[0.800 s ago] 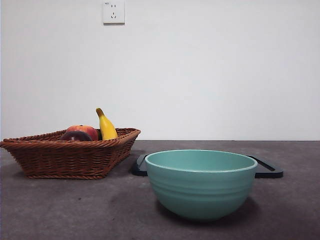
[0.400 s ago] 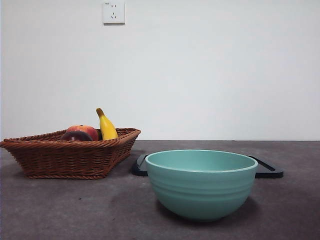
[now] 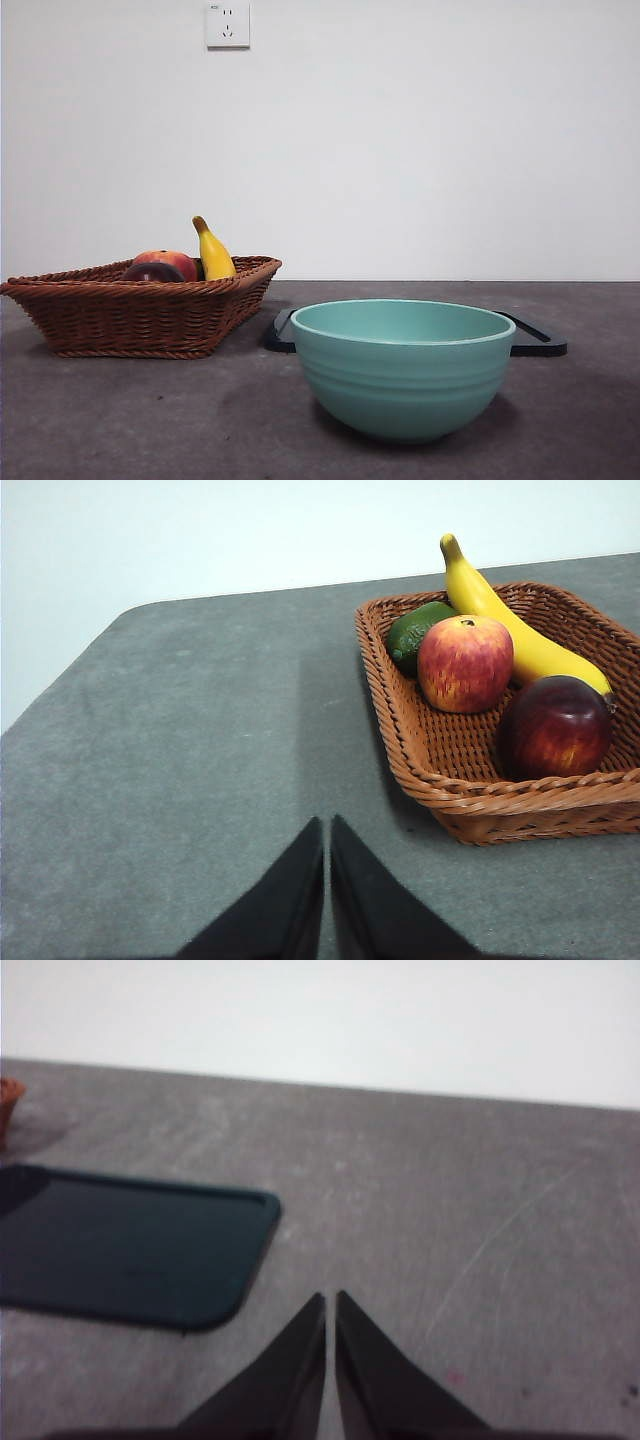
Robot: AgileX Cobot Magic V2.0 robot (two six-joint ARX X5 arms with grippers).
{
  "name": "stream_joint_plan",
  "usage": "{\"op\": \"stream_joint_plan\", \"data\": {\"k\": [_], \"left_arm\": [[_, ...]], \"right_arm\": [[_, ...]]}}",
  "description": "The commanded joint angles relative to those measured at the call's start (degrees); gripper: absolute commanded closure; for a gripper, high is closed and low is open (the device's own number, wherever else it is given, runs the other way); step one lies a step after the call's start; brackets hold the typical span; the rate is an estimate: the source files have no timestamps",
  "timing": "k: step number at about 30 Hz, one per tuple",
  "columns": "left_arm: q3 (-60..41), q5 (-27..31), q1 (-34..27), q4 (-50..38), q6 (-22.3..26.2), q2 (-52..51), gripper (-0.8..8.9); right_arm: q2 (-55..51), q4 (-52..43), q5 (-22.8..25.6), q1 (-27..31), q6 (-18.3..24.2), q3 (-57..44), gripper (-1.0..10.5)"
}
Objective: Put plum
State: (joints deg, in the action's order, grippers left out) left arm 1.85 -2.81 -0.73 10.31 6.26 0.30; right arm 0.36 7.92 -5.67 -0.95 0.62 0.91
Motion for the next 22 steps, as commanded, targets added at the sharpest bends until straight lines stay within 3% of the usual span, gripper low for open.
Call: {"op": "stream_joint_plan", "data": {"k": [1, 22], "left_arm": [[-1.18, 0.11, -0.11, 0.44, -0.52, -0.11, 8.04], [-1.18, 0.11, -0.11, 0.44, -0.52, -0.11, 8.04]], "right_arm": [[-0.15, 2.23, 0.70, 0.07, -0.39, -0.31, 9.4], [-0.15, 1.09, 1.22, 0.07, -0.42, -0.26, 9.4]]}}
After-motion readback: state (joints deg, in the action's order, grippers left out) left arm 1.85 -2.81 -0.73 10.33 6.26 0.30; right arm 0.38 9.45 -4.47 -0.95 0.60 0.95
